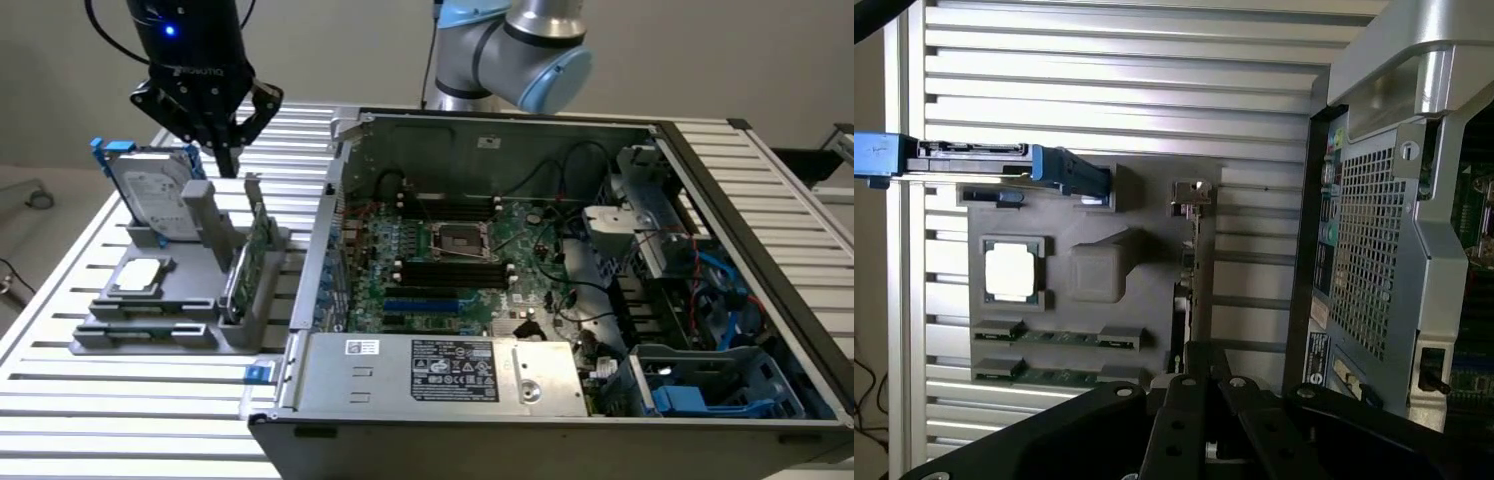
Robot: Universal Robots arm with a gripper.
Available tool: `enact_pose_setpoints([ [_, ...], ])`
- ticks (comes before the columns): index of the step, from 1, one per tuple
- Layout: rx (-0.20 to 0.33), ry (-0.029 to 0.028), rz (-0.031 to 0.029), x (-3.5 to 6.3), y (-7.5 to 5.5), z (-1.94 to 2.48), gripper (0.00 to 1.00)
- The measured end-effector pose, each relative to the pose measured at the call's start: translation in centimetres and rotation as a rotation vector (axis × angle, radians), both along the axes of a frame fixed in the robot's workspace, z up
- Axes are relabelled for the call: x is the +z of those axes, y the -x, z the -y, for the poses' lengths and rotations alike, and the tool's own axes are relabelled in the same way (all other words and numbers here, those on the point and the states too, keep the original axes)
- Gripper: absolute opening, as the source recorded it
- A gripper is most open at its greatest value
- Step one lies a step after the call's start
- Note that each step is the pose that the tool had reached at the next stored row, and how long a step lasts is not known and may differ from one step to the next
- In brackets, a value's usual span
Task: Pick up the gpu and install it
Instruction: 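Pick up the gpu and move the gpu toward the slot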
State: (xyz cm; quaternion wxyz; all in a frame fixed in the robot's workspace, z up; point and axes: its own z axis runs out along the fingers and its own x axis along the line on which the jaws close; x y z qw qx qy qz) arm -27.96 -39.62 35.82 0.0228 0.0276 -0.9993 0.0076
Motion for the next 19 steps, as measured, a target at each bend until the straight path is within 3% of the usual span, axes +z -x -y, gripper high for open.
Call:
enact_pose_setpoints([
  [2, 0.000, 0.0000, -0.0001, 0.00, 0.0, 0.00, 0.17],
  [4, 0.000, 0.0002, -0.0008, 0.00, 0.0, 0.00, 0.29],
  [5, 0.000, 0.0012, -0.0008, -0.07, 0.1, 0.00, 0.29],
  [6, 0.000, 0.0043, -0.0008, -0.21, 0.2, -0.01, 0.36],
  [13, 0.000, 0.0184, -0.0007, -1.40, 1.4, -0.03, 0.36],
  [19, 0.001, 0.0196, -0.0007, -2.48, 1.5, 0.23, 0.36],
])
